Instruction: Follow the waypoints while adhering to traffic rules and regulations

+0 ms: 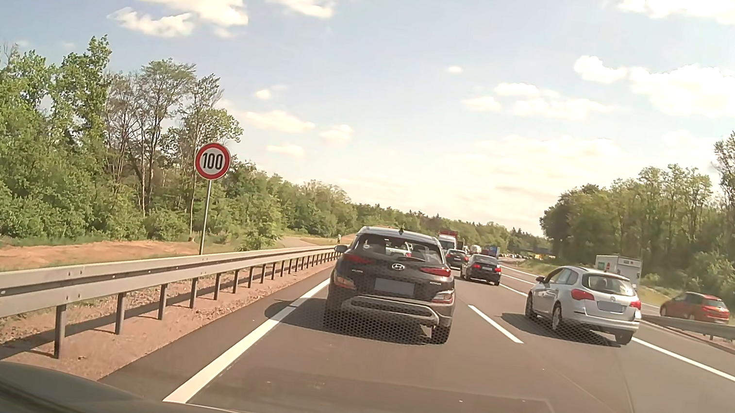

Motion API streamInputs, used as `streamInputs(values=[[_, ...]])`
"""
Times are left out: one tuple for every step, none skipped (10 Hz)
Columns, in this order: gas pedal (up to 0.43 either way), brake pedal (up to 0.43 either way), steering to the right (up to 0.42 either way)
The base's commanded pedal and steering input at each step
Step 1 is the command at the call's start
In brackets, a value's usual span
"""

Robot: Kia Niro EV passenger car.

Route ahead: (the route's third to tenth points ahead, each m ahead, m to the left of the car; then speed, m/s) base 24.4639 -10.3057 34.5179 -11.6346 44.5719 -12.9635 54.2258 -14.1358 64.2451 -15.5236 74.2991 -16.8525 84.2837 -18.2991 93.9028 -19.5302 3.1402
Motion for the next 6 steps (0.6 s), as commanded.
streamInputs(values=[[0.02, 0.0, 0.001], [0.02, 0.0, 0.001], [0.02, 0.0, 0.001], [0.02, 0.0, 0.002], [0.02, 0.0, 0.001], [0.02, 0.0, 0.001]])
